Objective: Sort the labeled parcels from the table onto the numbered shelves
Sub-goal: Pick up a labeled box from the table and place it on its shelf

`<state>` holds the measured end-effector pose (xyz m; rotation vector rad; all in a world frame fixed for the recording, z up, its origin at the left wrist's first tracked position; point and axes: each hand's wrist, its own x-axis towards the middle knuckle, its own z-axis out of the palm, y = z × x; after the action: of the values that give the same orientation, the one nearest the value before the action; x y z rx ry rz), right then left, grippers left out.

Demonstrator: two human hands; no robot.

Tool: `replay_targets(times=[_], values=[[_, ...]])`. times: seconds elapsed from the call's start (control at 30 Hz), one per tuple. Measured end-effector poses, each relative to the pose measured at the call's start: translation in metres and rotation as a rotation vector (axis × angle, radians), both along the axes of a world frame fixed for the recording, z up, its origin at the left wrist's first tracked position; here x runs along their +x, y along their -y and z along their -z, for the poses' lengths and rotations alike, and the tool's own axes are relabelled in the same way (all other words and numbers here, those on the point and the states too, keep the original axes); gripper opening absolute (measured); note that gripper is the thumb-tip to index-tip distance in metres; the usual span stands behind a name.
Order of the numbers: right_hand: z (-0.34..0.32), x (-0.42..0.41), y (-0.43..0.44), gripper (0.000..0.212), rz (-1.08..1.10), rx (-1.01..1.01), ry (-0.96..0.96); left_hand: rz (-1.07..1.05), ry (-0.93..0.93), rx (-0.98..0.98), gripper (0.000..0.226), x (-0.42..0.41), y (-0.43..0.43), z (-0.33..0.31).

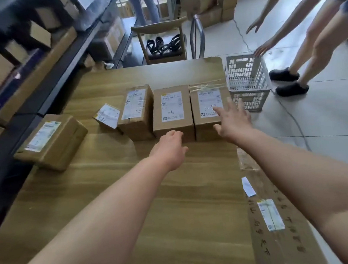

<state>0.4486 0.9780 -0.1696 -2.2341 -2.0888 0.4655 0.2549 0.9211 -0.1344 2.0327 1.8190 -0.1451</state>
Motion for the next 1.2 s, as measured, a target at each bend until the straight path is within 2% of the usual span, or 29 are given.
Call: replay_targets(times=[0.1, 0.27, 0.4, 0.57, 0.63, 0.73, 0.8, 0.87, 1.2], values=[[0.012, 0.01, -0.016, 0.055, -0.075, -0.072, 0.025, -0.012, 0.03, 0.039, 0.053, 0.027, -0.016, 0.003], [0.024, 0.025, -0.019, 0.054, -0.134, -0.052, -0.099, -0.058, 0.074, 0.082, 0.056, 0.054, -0.026, 0.019], [0.024, 0.026, -0.001, 0.05, -0.179, -0.037, -0.11, -0.16, 0.106, 0.137, 0.063, 0.061, -0.022, 0.024], [0.013, 0.02, 0.041, 0.038, -0.212, -0.029, -0.066, -0.12, 0.106, 0.174, 0.058, 0.068, -0.023, 0.02], [0.01, 0.016, 0.047, 0.032, -0.155, 0.006, -0.053, -0.104, 0.068, 0.173, 0.054, 0.068, -0.023, 0.021], [0.014, 0.014, 0.038, 0.045, -0.026, -0.006, -0.169, -0.089, 0.006, 0.109, 0.042, 0.067, -0.019, 0.028], [0.018, 0.013, 0.034, 0.055, 0.009, -0.098, -0.301, -0.074, -0.01, 0.057, 0.044, 0.066, -0.016, 0.031], [0.019, 0.011, 0.034, 0.057, 0.032, -0.129, -0.362, -0.075, 0.0, 0.041, 0.05, 0.065, -0.015, 0.032], [0.017, -0.003, 0.099, 0.057, 0.039, -0.133, -0.34, -0.016, 0.037, -0.016, 0.067, 0.031, 0.043, 0.027]])
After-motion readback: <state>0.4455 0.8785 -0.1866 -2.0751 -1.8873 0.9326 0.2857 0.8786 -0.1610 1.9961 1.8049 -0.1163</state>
